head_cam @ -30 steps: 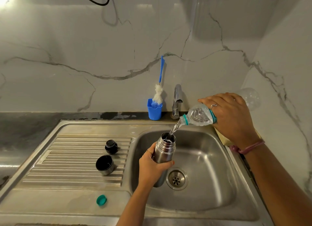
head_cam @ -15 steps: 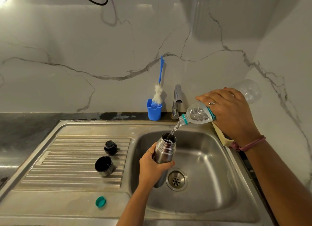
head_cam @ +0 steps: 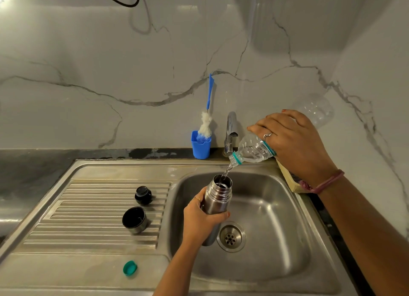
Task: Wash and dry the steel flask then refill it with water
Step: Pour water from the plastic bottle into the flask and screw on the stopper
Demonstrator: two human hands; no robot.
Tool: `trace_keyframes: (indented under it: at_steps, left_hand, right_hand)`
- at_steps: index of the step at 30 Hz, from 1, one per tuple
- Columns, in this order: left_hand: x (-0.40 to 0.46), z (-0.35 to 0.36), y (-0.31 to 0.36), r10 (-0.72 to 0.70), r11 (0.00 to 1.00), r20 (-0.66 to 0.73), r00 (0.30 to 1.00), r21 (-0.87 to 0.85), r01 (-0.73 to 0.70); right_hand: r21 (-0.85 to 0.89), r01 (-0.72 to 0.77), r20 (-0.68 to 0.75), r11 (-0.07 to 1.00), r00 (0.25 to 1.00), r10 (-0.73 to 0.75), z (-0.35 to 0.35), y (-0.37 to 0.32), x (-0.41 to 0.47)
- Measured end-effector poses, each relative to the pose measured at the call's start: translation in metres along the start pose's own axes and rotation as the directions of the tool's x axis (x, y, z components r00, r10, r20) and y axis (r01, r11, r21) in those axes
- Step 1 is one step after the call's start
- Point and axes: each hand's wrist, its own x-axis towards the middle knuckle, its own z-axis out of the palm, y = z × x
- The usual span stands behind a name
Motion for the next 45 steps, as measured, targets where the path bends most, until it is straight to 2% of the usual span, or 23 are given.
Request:
trace_keyframes:
  at_steps: [17,27,45]
  left_hand:
    - [0.001,0.005,0.001,-0.006,1.0,0.002,1.0,0.008,0.006]
    - [0.001,0.001,0.003,0.007,1.0,-0.017,1.0,-0.003,-0.007]
    - [0.004,-0.015,0.005,0.028,0.999,-0.014,1.0,-0.043,-0.028]
  right_hand:
    - [-0.118,0.141,-0.025,0.983,0.989,-0.145,0.005,-0.002,0.01]
    - [-0.165,0.185,-0.076,0.969,0.977,-0.199,0.003,-0.01,0.02]
    - [-0.19,0.239,-0.078,0.952,0.963,-0.258,-0.005,-0.024,0.037]
